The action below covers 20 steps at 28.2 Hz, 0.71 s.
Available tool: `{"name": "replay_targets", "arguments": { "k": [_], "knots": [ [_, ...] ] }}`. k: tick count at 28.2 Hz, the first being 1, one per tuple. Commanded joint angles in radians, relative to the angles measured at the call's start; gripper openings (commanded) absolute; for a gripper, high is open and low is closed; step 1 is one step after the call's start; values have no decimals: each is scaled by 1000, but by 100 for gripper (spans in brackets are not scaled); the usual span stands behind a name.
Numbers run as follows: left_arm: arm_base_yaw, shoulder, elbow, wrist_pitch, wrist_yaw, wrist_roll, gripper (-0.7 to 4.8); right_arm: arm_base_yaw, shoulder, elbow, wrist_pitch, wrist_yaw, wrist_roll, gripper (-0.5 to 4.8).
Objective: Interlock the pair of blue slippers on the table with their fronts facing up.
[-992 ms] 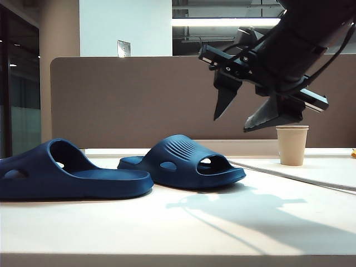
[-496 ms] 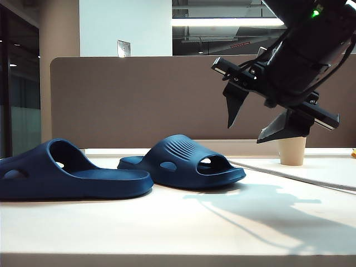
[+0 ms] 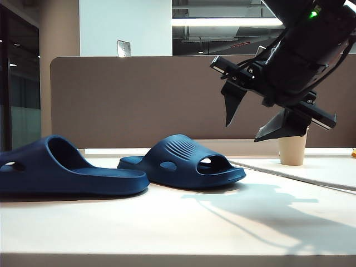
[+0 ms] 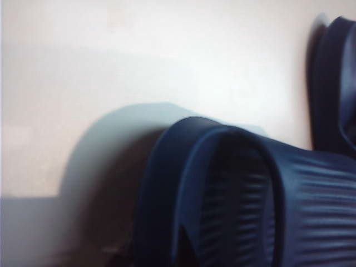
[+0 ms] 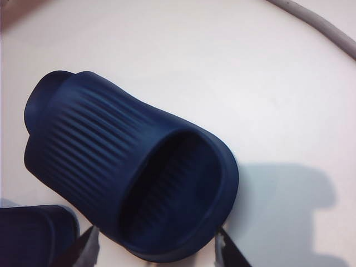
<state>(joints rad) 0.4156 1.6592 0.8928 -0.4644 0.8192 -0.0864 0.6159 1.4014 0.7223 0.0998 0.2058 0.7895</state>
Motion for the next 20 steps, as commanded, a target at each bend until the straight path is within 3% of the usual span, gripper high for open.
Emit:
{"name": "replay_targets", "arguments": {
  "k": [1, 7, 20],
  "knots": [
    [2, -32, 5, -8, -8, 0, 20, 1, -1, 3, 16, -2, 32, 261],
    [1, -103, 5, -21, -14, -20, 16, 0, 38, 3, 24, -8, 108, 261],
    [-24, -283, 5, -24, -14, -45, 11, -98, 157, 3, 85, -233, 187, 262]
  ]
}}
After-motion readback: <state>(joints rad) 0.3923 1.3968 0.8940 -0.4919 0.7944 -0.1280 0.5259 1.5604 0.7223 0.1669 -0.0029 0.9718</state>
